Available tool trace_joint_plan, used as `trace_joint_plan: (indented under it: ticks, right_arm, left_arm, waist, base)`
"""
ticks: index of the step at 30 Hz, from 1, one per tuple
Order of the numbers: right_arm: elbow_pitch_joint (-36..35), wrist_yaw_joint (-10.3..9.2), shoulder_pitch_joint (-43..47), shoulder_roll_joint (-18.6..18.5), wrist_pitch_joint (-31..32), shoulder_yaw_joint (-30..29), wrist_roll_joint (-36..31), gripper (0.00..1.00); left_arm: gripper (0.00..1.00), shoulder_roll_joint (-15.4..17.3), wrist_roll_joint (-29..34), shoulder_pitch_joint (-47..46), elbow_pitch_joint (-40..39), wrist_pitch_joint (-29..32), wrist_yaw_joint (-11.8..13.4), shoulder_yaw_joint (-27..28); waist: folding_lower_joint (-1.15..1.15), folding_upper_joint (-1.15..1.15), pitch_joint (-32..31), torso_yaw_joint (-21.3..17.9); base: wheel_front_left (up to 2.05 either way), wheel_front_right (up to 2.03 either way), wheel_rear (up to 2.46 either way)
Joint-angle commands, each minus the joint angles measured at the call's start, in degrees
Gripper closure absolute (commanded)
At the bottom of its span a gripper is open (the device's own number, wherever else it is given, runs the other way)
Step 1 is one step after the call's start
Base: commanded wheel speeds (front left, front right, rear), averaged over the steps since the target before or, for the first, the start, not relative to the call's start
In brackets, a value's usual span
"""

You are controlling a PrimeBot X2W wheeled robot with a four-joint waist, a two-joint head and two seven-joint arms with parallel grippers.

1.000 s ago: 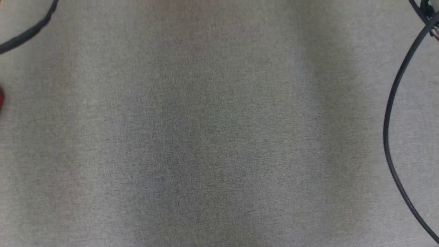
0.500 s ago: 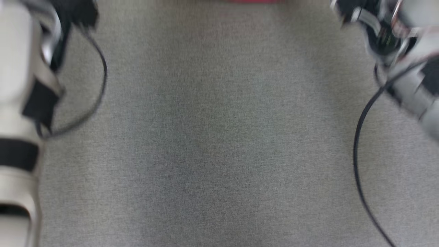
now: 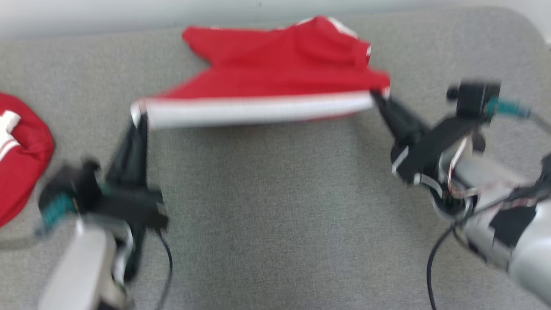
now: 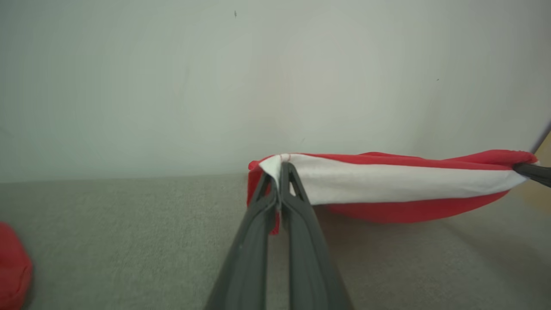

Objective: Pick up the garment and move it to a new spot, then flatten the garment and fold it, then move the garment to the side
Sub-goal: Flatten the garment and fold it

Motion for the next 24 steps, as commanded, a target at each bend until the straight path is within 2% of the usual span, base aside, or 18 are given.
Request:
trace_joint_plan:
  ticks: [1,8,14,18,24]
  right_arm:
    - [-0.38,-0.04,2.06,-0.41,-0.5,0.24,-0.55,1.0]
    - [-2.24,-0.04,12.53,-1.56,-0.99,-0.16,-2.48,1.0]
    - [-4.46,-0.05,23.97,-3.99,-0.99,-7.22,-3.86,1.0]
    - [-5.84,-0.07,31.75,-5.4,-1.02,-11.22,-5.52,1.0]
    - [-9.35,-0.07,39.76,-6.41,-0.92,-12.84,-7.59,1.0]
  left_arm:
    - [1.0,-0.06,-0.2,2.9,-1.1,-0.35,0.64,0.33]
    - [1.0,-1.06,0.89,18.92,-7.95,-0.36,3.48,0.39]
    - [1.0,-3.67,0.05,29.47,-10.01,-0.37,4.0,0.73]
    - [1.0,-4.35,1.23,34.29,-10.82,-0.37,4.84,1.69]
    - [1.0,-4.85,2.59,38.34,-11.69,-0.38,4.49,1.48]
  waist:
    - [0.02,0.01,-2.82,-0.53]
    - [0.02,0.01,-7.27,-0.23]
    - [0.02,0.01,-11.32,1.26]
    - [0.02,0.01,-12.97,1.83]
    - [0.02,0.01,-13.69,1.96]
  base:
    - [0.0,0.0,0.0]
    - [0.0,0.0,0.0]
    - [0.0,0.0,0.0]
    - [0.0,0.0,0.0]
    - [0.0,0.0,0.0]
